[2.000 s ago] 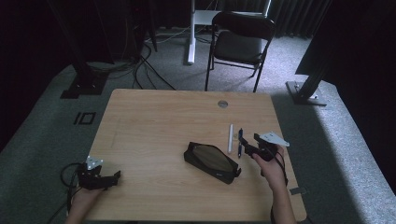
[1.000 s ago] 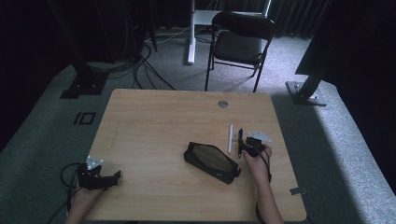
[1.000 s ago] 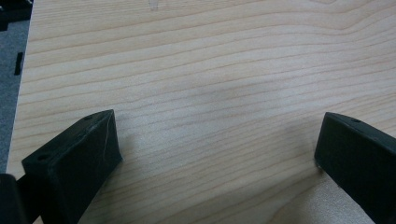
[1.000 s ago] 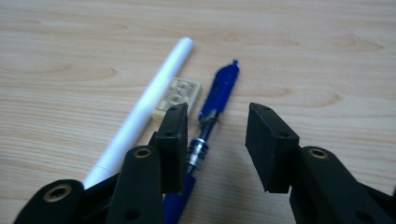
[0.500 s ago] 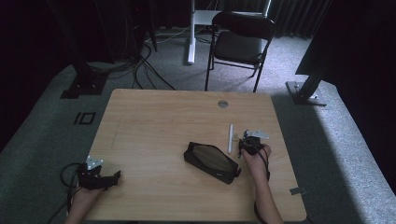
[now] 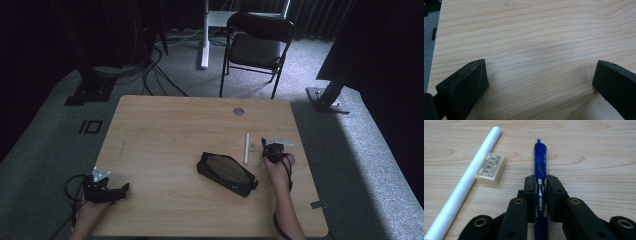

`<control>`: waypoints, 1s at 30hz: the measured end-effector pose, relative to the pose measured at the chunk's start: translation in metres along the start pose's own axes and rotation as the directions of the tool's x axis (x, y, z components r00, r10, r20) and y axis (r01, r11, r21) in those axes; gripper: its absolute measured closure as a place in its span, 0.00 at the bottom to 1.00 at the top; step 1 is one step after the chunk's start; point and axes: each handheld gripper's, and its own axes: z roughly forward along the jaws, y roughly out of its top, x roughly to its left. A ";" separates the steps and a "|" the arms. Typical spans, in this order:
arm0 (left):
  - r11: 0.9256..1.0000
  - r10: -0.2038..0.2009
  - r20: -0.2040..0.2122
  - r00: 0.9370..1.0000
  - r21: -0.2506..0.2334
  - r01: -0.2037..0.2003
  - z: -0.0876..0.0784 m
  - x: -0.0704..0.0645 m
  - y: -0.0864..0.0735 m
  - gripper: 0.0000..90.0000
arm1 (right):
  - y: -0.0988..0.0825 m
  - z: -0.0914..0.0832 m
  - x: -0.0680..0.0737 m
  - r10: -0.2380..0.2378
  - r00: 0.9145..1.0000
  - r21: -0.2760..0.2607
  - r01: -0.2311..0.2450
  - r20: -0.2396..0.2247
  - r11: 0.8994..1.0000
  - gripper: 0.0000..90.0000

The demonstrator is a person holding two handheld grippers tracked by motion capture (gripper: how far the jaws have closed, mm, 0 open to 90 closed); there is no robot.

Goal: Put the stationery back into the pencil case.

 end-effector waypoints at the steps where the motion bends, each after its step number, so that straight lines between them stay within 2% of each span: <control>1: 1.000 0.000 0.000 1.000 0.000 0.000 0.000 0.000 0.000 0.00 | 0.001 0.000 -0.001 0.007 1.000 0.002 -0.007 -0.001 1.000 0.88; 3: 1.000 0.000 0.000 1.000 0.000 0.000 0.000 0.000 0.000 0.00 | 0.002 0.001 -0.003 0.021 1.000 0.004 -0.021 -0.001 1.000 0.88; 5: 1.000 0.000 0.000 1.000 0.000 0.000 0.000 0.000 0.000 0.00 | 0.003 0.002 -0.005 0.056 0.998 0.009 -0.056 -0.021 0.998 0.88; 7: 1.000 0.000 0.000 1.000 0.000 0.000 0.000 0.000 0.000 0.00 | 0.004 0.001 -0.006 0.062 0.998 0.011 -0.062 -0.019 0.998 0.88; 20: 1.000 0.000 0.000 1.000 0.000 0.000 0.000 0.000 0.000 0.00 | 0.013 -0.018 -0.018 0.067 0.997 -0.032 -0.068 -0.047 0.997 0.88; 30: 1.000 0.000 0.000 1.000 0.000 0.000 0.000 0.000 0.000 0.00 | 0.019 -0.031 -0.021 0.051 0.996 -0.052 -0.055 -0.073 0.997 0.88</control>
